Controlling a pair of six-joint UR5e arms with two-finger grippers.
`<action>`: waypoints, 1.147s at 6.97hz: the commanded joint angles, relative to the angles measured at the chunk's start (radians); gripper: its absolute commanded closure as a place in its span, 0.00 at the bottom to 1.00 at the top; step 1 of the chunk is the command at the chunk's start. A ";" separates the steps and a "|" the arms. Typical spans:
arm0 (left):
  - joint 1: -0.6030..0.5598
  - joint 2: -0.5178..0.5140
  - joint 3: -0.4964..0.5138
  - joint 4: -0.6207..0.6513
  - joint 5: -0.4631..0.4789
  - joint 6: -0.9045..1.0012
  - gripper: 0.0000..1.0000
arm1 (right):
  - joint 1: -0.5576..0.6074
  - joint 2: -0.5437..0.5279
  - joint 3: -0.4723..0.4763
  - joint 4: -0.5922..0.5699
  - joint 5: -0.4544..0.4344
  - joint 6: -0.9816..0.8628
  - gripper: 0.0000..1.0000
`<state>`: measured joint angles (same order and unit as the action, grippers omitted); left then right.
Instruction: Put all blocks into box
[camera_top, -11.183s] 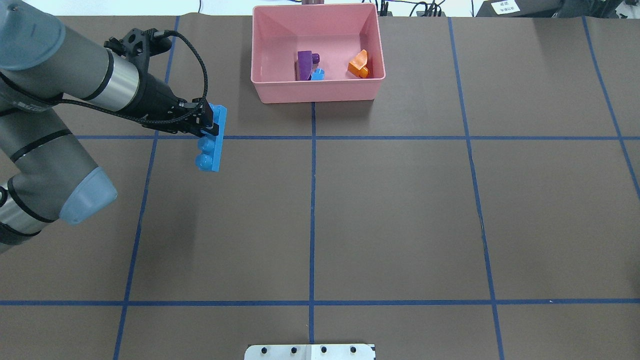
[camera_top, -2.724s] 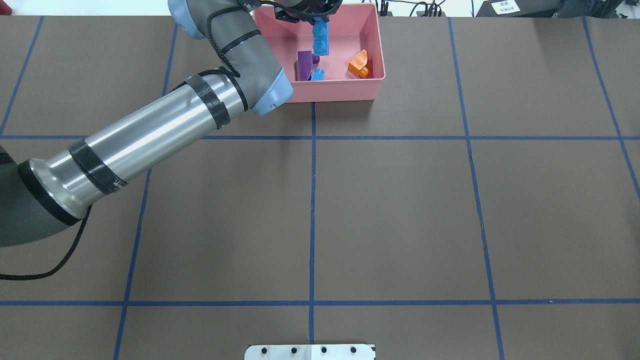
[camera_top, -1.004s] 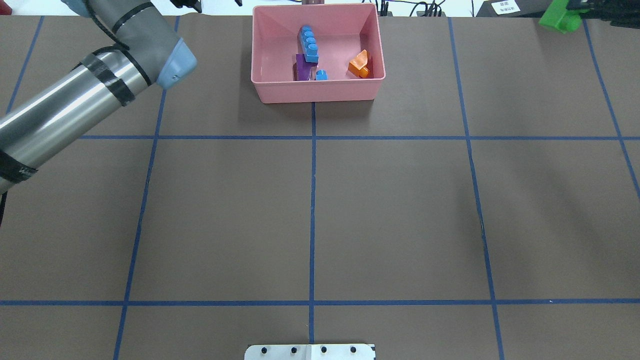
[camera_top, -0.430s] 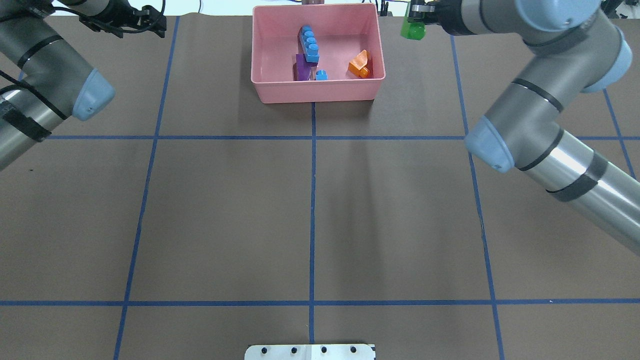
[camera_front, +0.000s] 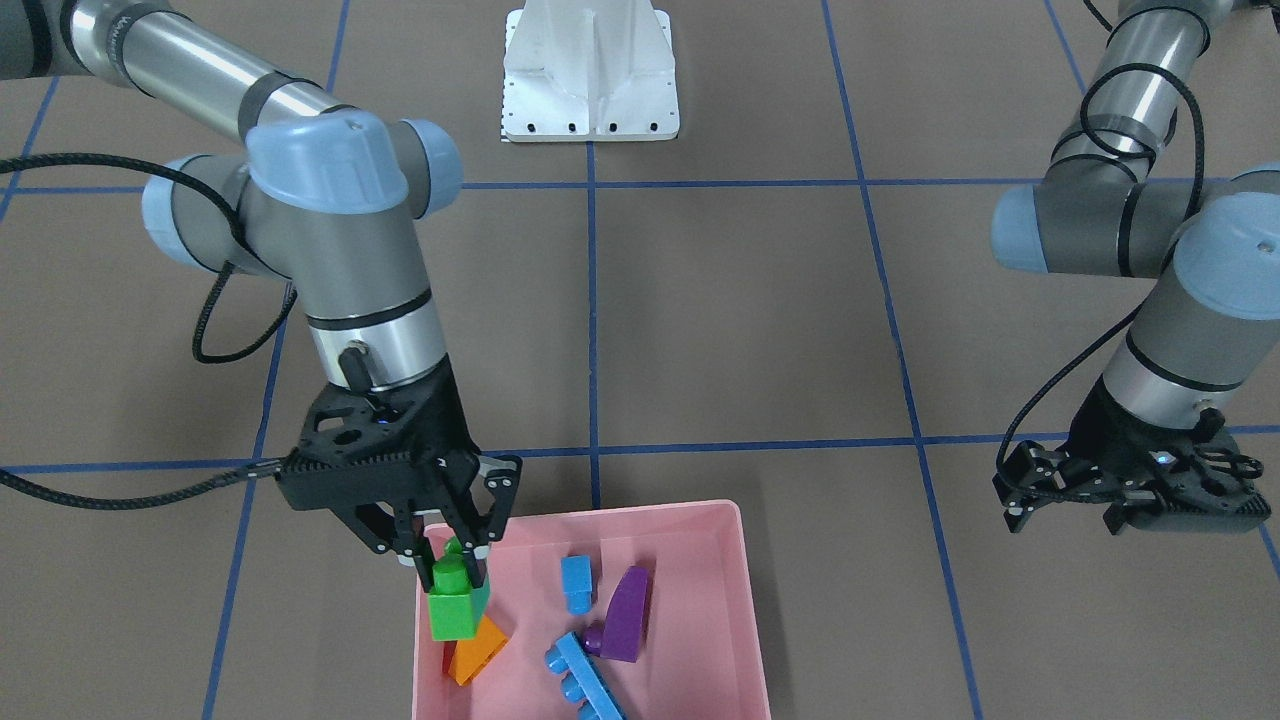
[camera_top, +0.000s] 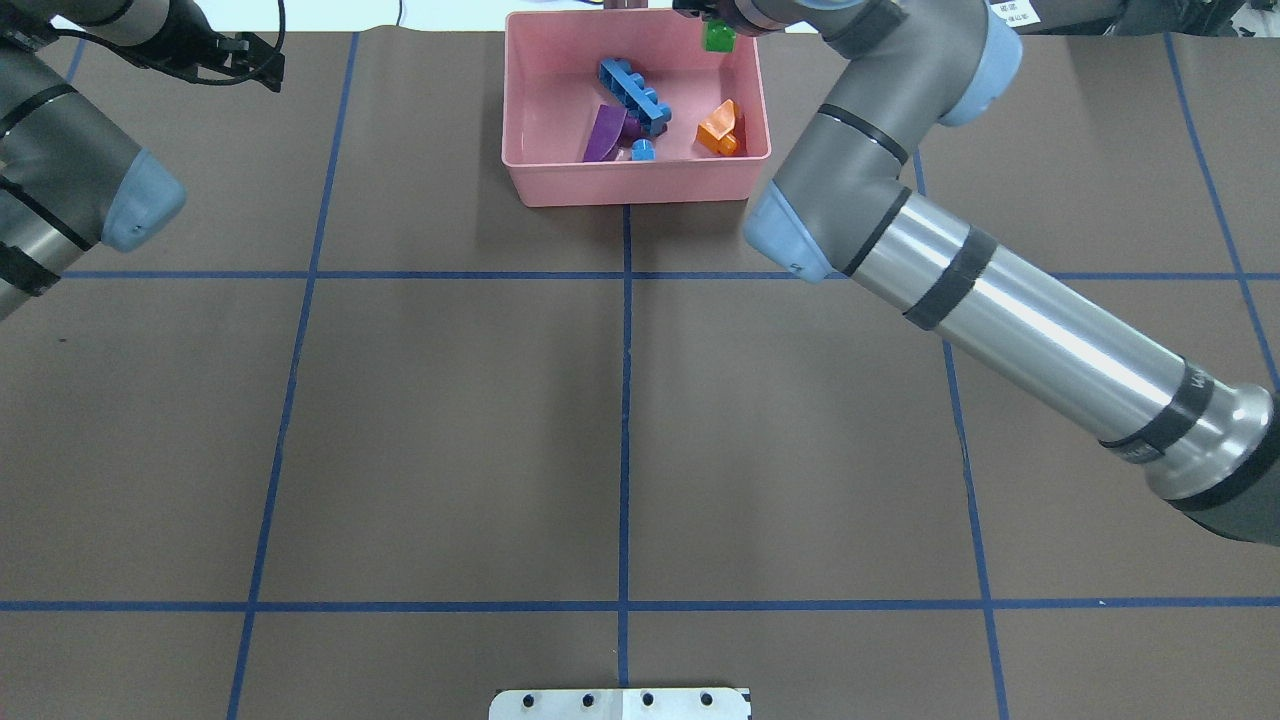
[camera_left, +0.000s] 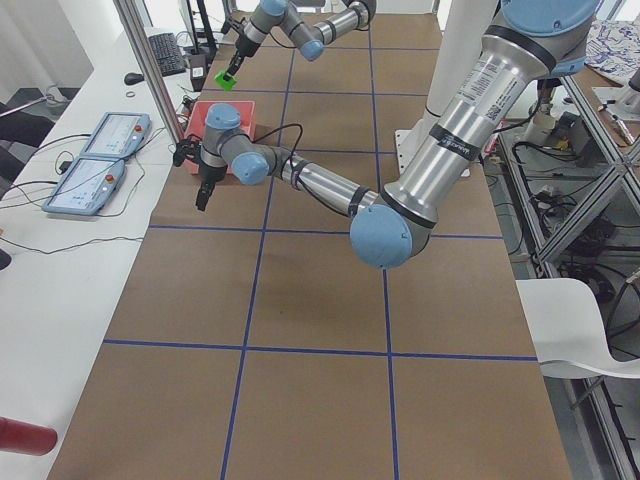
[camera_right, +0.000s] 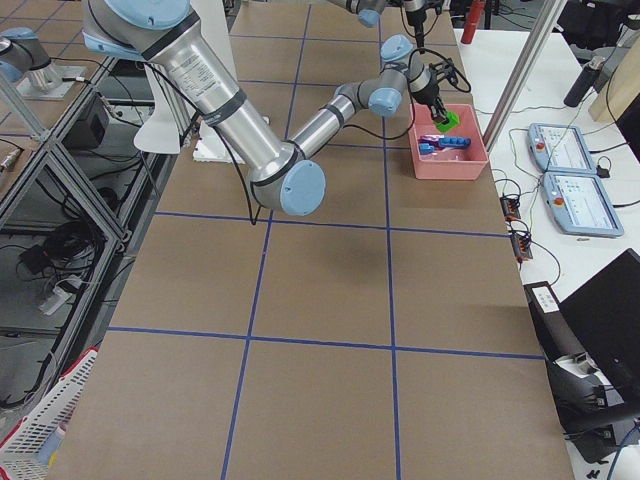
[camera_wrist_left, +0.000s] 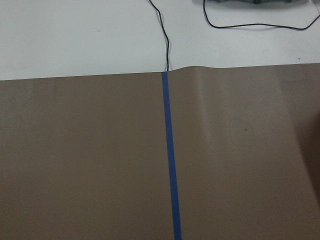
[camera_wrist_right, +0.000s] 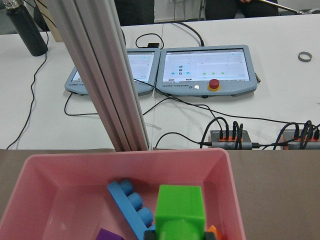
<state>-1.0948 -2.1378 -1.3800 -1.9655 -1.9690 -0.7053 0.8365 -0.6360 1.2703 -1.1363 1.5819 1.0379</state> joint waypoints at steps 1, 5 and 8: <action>-0.003 0.004 0.004 -0.001 0.002 0.017 0.00 | -0.031 0.068 -0.147 0.099 -0.032 0.001 0.01; -0.011 0.009 0.012 0.008 -0.002 0.061 0.00 | -0.024 0.073 -0.126 0.098 -0.019 -0.002 0.00; -0.057 0.033 0.010 0.169 -0.008 0.365 0.00 | 0.051 -0.059 0.119 -0.125 0.149 -0.018 0.00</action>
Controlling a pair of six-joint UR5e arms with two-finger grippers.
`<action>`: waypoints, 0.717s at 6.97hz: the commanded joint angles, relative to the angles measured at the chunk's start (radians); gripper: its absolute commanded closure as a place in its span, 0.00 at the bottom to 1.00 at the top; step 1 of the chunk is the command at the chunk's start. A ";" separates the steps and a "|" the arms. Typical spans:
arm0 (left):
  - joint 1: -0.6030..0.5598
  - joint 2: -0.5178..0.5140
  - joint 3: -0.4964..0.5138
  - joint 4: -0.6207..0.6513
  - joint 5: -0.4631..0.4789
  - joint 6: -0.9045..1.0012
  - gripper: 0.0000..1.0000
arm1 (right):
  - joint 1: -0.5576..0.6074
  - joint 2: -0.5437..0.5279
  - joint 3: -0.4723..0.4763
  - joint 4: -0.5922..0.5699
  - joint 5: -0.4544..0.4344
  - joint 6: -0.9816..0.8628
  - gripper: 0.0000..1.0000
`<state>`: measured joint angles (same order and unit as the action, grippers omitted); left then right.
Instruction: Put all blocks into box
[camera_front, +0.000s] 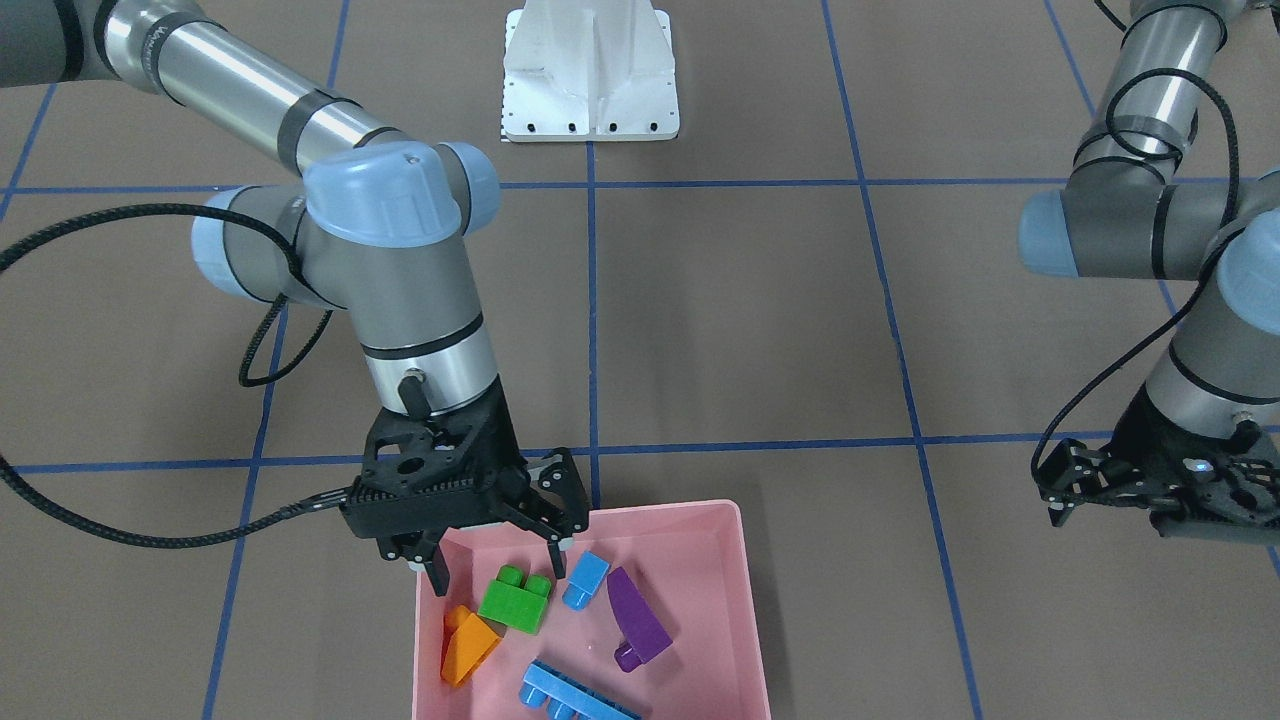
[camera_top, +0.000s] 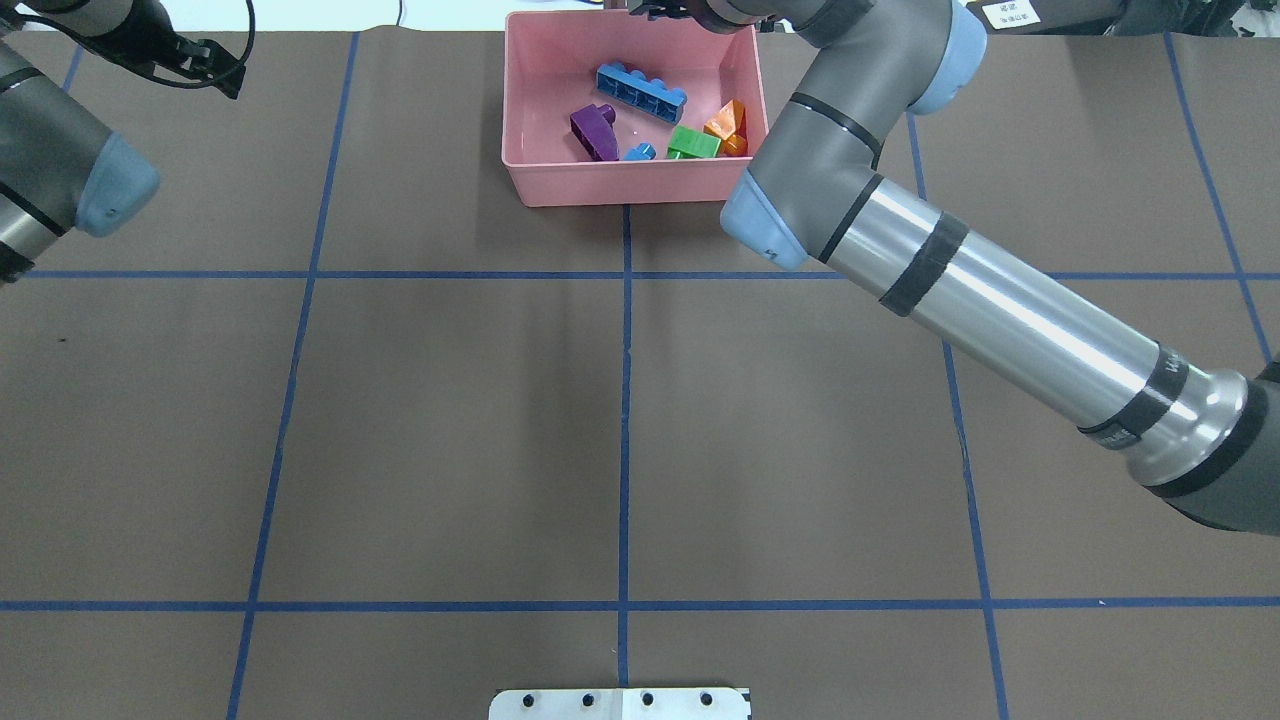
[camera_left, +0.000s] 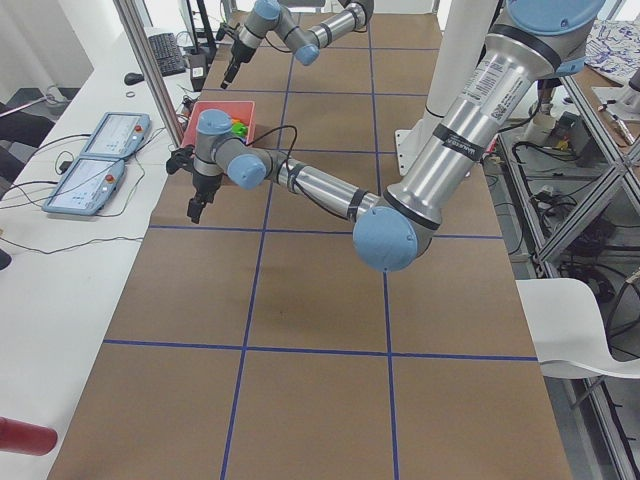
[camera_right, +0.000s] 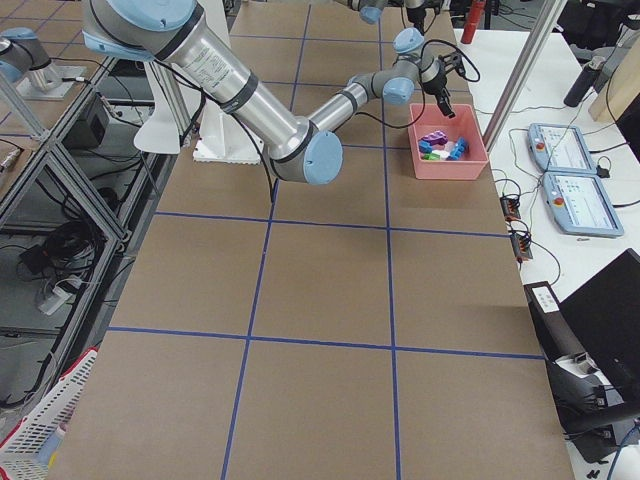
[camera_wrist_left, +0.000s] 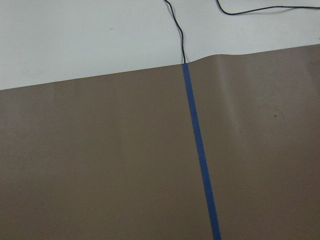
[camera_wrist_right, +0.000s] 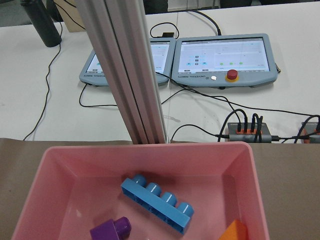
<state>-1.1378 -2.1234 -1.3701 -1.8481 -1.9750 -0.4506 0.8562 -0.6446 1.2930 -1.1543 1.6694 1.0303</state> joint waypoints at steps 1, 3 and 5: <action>-0.031 0.060 -0.001 0.055 -0.021 0.203 0.00 | 0.064 -0.094 0.133 -0.149 0.117 -0.021 0.00; -0.126 0.138 -0.012 0.046 -0.233 0.341 0.00 | 0.194 -0.362 0.294 -0.137 0.275 -0.267 0.00; -0.183 0.291 -0.168 0.047 -0.236 0.371 0.00 | 0.398 -0.556 0.325 -0.133 0.591 -0.467 0.00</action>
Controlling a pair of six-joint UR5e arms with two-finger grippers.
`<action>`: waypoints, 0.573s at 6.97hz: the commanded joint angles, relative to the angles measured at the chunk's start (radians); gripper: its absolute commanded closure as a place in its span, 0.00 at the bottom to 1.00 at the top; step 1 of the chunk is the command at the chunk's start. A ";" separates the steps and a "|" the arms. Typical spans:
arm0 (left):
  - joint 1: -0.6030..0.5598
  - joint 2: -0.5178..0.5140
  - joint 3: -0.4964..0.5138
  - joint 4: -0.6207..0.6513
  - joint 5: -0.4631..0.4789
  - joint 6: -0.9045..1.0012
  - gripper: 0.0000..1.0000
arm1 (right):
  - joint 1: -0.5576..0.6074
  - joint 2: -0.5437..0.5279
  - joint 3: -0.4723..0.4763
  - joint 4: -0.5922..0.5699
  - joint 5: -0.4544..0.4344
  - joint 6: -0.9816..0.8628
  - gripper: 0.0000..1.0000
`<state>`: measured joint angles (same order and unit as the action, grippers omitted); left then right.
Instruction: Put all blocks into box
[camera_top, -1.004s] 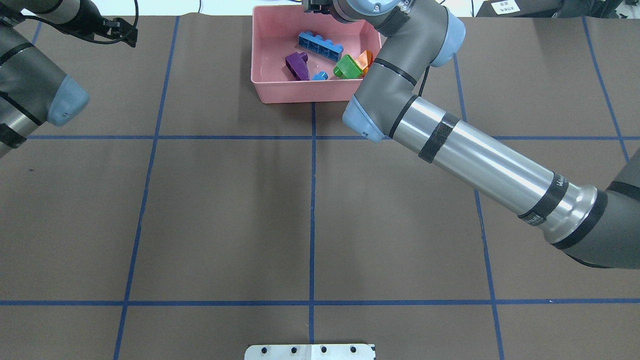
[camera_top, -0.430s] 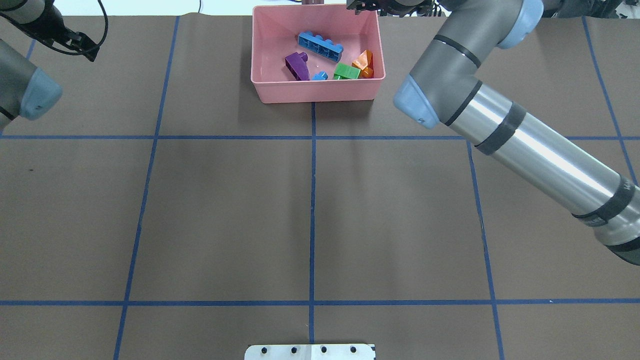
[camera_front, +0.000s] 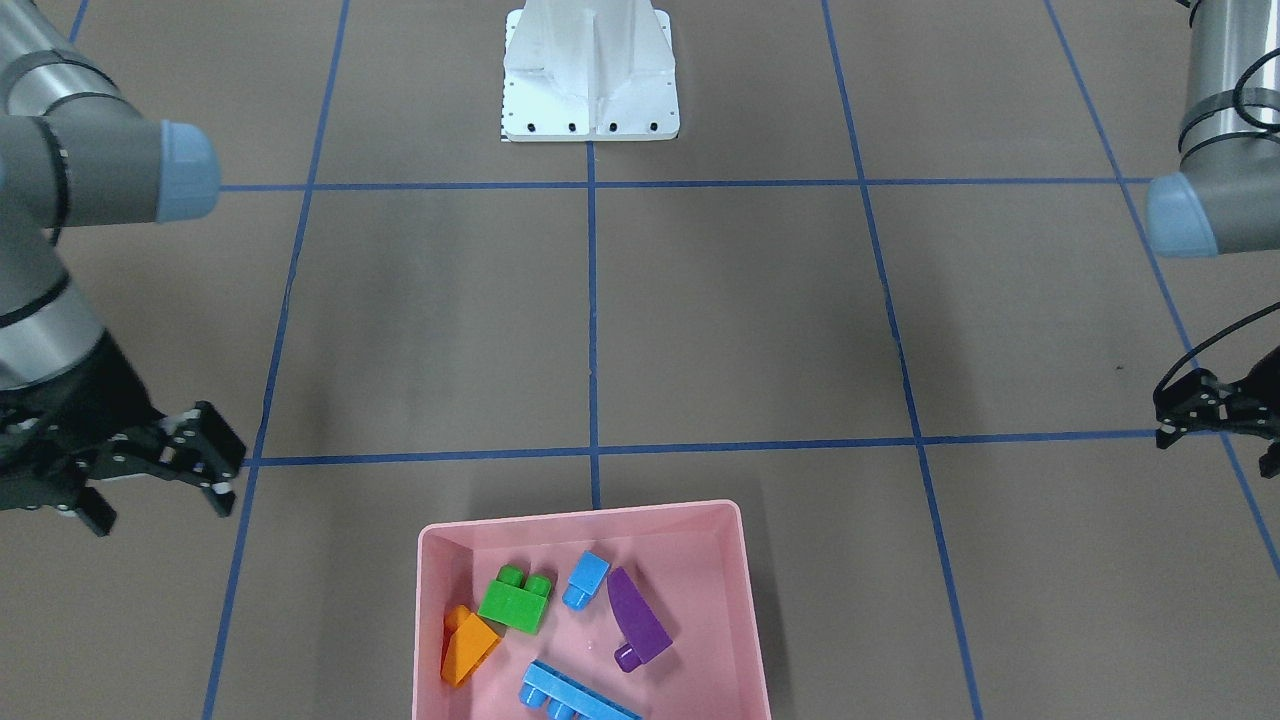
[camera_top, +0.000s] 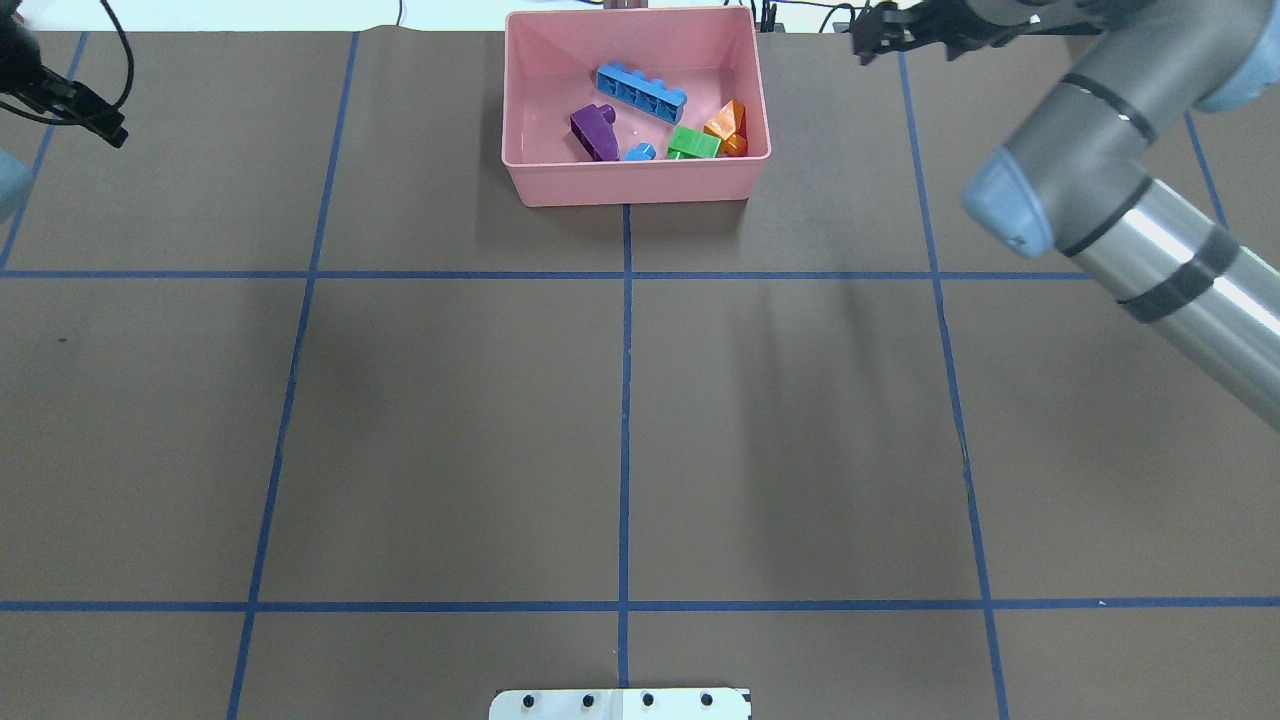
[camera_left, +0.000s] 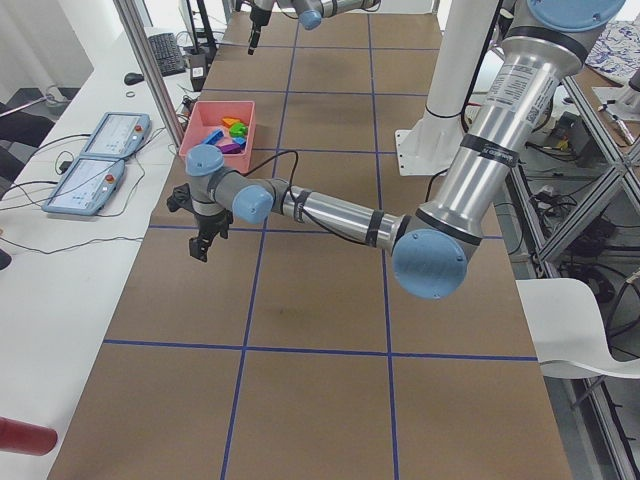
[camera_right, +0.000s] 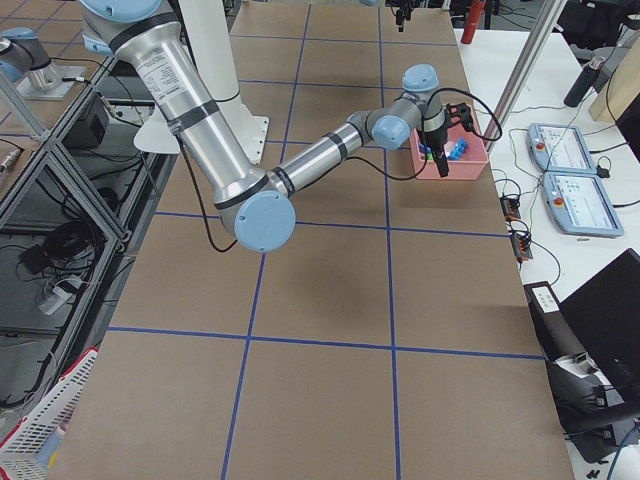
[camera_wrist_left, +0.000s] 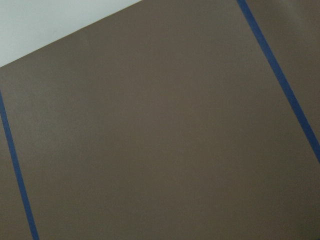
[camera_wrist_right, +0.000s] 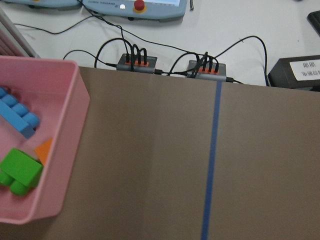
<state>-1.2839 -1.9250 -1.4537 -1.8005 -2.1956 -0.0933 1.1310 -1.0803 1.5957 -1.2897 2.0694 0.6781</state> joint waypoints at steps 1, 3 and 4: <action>-0.054 0.150 -0.103 -0.019 -0.013 -0.094 0.00 | 0.209 -0.194 0.024 0.001 0.269 -0.241 0.00; -0.063 0.159 -0.105 -0.108 -0.012 -0.223 0.00 | 0.323 -0.404 0.021 0.004 0.279 -0.513 0.00; -0.070 0.196 -0.114 -0.164 -0.010 -0.215 0.00 | 0.329 -0.421 0.006 0.004 0.258 -0.526 0.00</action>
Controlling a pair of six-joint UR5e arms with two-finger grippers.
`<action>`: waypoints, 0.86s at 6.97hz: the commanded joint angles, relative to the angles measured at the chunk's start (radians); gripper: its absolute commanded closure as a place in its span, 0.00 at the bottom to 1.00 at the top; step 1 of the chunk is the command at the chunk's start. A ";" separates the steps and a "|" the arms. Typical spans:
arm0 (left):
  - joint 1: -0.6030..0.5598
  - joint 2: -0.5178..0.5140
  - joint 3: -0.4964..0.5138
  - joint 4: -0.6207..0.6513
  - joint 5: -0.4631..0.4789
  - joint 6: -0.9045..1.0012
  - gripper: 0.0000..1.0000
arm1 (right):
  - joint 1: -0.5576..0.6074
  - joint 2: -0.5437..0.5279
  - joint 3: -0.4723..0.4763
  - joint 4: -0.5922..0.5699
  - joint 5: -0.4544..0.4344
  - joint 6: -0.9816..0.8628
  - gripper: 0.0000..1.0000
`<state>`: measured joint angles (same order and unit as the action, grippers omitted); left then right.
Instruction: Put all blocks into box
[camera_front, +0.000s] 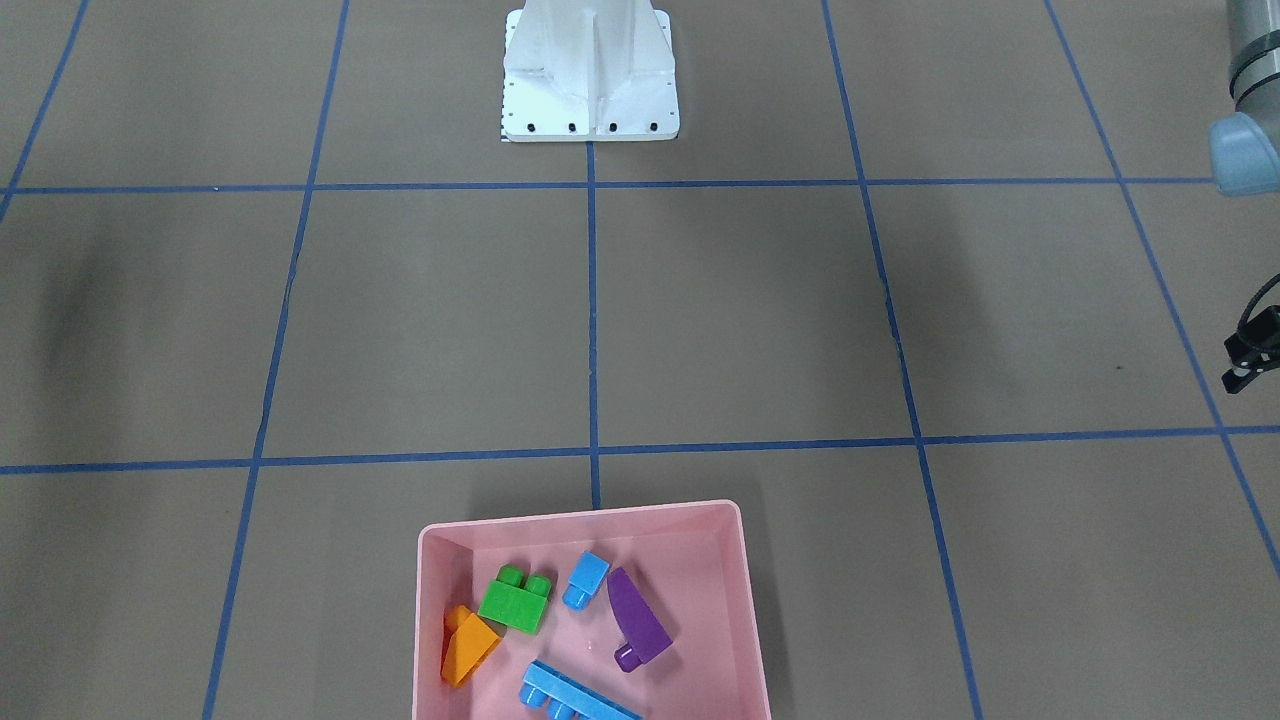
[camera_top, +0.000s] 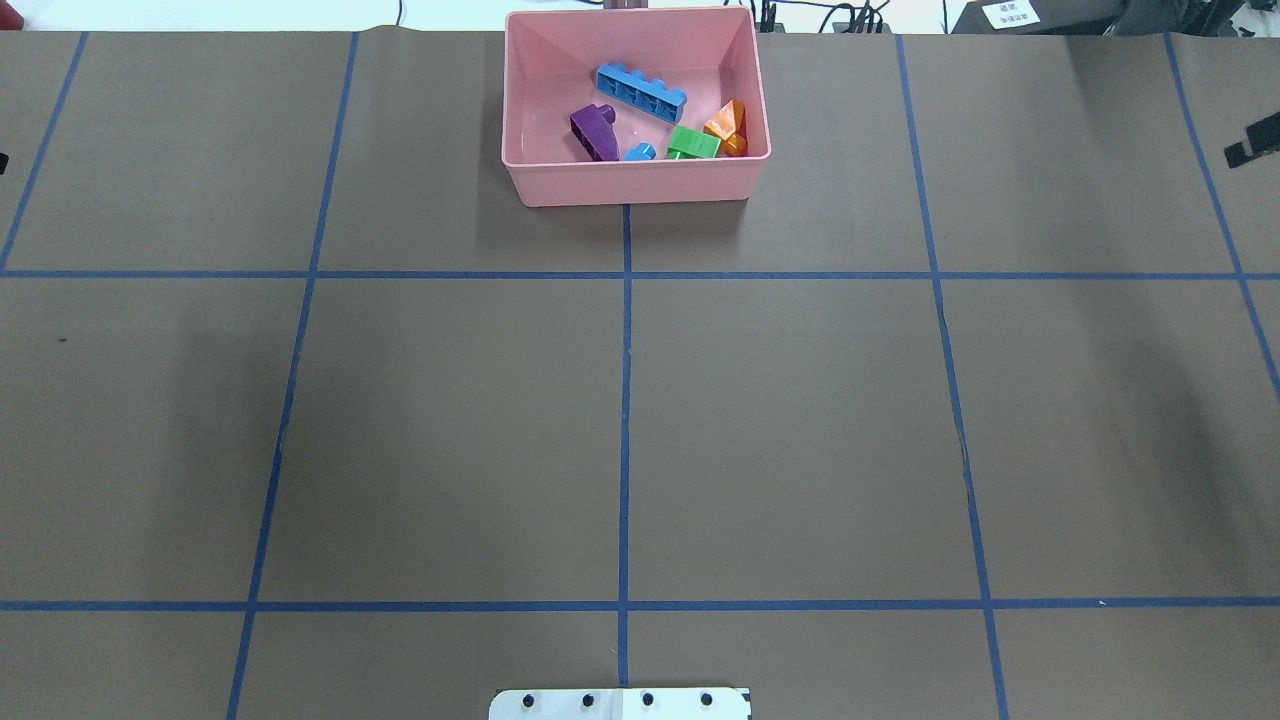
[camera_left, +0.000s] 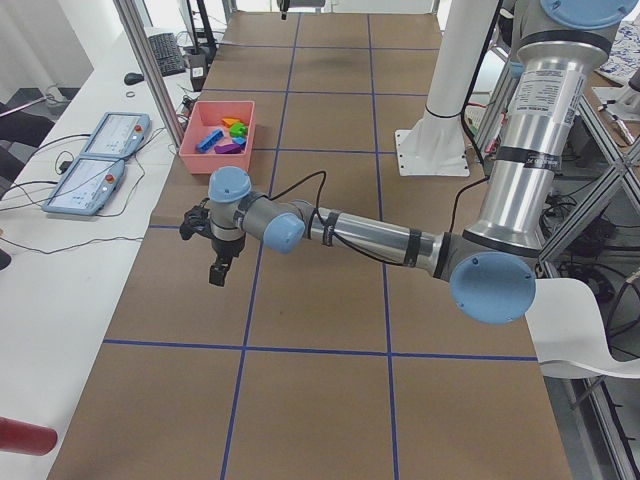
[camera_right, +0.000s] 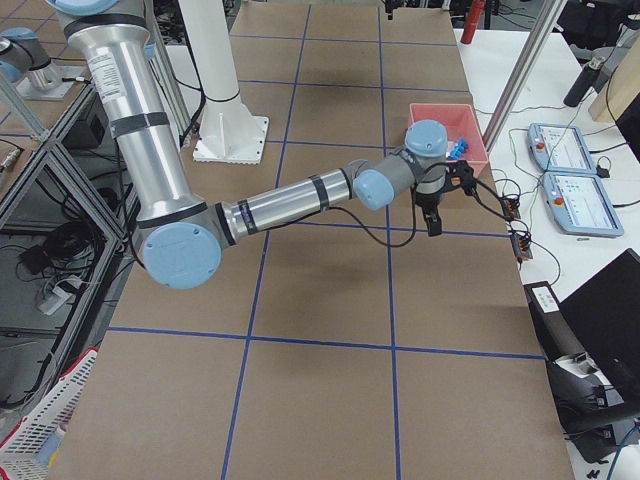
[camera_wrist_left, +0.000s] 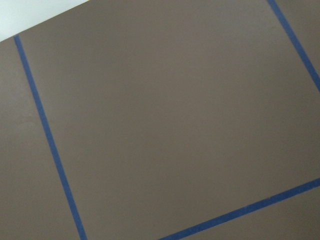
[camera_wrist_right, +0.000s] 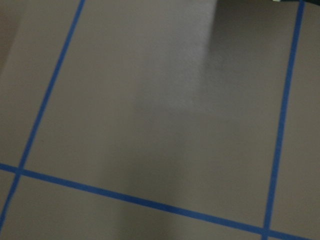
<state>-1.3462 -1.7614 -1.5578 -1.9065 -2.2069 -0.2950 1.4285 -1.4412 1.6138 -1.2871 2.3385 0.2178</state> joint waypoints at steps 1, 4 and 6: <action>-0.005 0.040 0.057 -0.109 0.006 -0.016 0.00 | 0.032 -0.068 -0.055 0.003 -0.077 -0.077 0.00; -0.014 0.065 0.088 -0.134 0.003 -0.007 0.00 | 0.045 -0.116 -0.054 -0.004 -0.202 -0.090 0.00; -0.066 0.074 0.079 -0.007 -0.005 0.226 0.00 | 0.093 -0.133 -0.054 -0.014 -0.047 -0.074 0.00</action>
<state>-1.3735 -1.6921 -1.4714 -1.9995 -2.2064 -0.2064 1.4972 -1.5616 1.5615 -1.2976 2.2157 0.1374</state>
